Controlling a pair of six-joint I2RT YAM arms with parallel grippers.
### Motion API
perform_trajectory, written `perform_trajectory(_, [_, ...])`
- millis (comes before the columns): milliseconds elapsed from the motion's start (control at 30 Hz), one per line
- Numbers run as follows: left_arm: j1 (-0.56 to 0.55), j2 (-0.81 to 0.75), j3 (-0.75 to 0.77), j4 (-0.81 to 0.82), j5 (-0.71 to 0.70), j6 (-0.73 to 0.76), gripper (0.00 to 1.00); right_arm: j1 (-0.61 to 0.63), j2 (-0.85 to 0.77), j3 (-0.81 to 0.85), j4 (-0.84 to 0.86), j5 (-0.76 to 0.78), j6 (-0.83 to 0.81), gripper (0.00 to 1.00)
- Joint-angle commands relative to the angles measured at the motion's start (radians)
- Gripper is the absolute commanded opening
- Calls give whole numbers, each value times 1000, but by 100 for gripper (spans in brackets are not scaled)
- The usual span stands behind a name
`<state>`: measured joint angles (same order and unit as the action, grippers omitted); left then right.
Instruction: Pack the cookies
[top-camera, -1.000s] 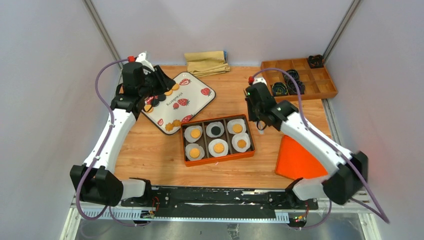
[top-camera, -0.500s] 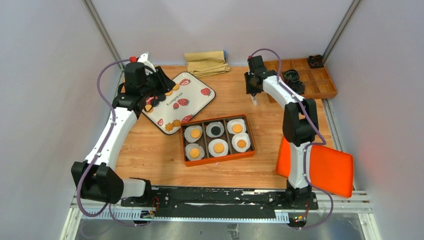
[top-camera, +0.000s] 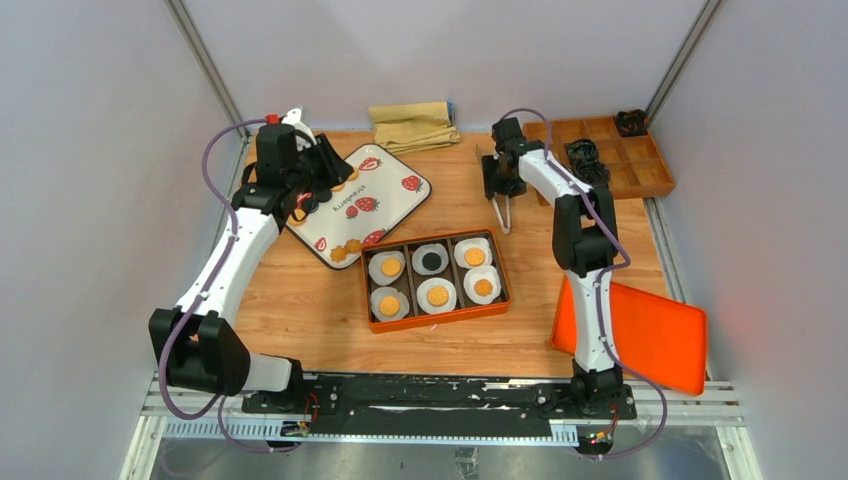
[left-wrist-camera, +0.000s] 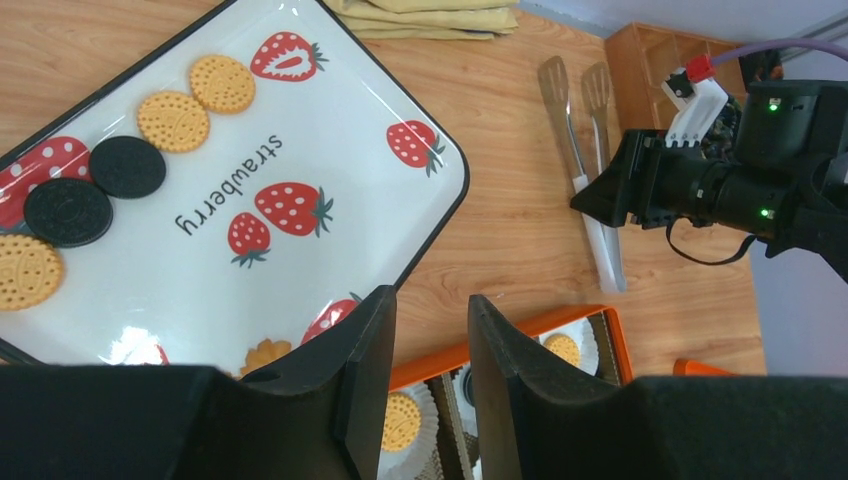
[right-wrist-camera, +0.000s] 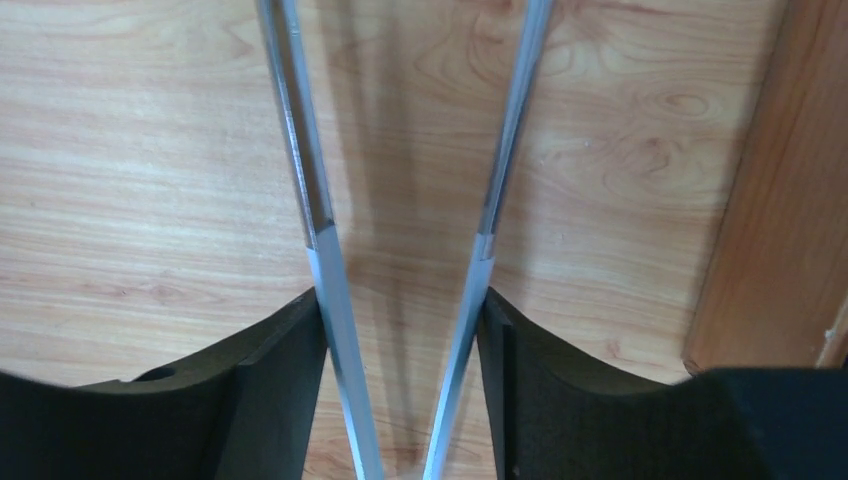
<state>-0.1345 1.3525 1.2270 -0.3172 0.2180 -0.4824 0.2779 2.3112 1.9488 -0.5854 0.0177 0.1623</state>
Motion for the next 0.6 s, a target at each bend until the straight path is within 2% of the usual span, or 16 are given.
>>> perform_trajectory(0, [-7, -9, -1, 26, 3, 14, 39, -14, -50, -8, -87, 25, 5, 62])
perform_trajectory(33, [-7, -8, -3, 32, 9, 12, 39, -13, -80, -25, -87, 29, 5, 62])
perform_trajectory(167, [-12, -7, -16, 66, 38, 3, 41, -12, -226, -139, -38, 46, 5, 77])
perform_trajectory(333, [-26, -4, -9, 70, 61, 11, 45, -12, -403, -263, -70, 66, 34, 78])
perform_trajectory(500, [-38, -24, -23, 95, 80, 13, 45, -1, -667, -563, -77, 116, 115, 66])
perform_trajectory(567, [-50, -24, -28, 108, 87, 5, 45, 2, -781, -690, -90, 126, 163, 56])
